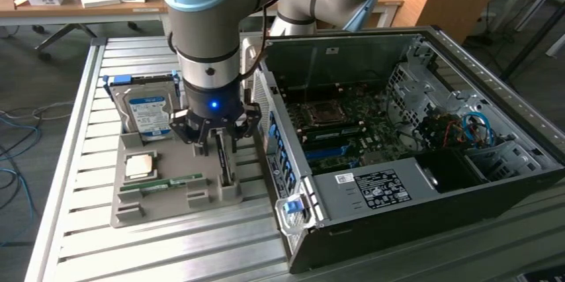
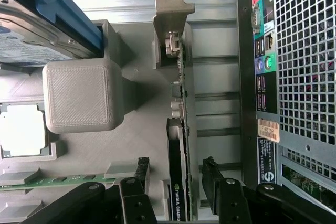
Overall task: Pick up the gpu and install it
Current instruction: 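Pick up the gpu and move the gpu toward the slot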
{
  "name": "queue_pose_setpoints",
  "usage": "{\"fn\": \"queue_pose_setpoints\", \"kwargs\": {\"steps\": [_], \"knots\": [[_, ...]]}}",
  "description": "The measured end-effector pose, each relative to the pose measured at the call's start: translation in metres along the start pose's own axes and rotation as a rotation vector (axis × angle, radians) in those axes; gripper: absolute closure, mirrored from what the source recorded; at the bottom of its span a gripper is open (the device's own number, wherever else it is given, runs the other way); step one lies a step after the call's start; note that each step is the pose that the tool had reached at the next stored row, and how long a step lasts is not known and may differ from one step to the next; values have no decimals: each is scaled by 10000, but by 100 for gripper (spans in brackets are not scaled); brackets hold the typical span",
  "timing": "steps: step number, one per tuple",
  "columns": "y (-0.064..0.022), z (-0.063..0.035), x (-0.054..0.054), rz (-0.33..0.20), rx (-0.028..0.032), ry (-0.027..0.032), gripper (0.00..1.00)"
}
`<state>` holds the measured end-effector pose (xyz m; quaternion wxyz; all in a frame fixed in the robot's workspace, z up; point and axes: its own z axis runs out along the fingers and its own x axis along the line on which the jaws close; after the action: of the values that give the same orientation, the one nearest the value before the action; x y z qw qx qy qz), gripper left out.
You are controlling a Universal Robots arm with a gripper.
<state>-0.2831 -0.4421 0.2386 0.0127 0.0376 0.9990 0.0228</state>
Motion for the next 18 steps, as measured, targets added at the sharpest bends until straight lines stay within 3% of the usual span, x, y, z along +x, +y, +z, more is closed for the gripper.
{"fn": "queue_pose_setpoints", "kwargs": {"steps": [18], "knots": [[13,35,3,3,-2,-1,47]]}}
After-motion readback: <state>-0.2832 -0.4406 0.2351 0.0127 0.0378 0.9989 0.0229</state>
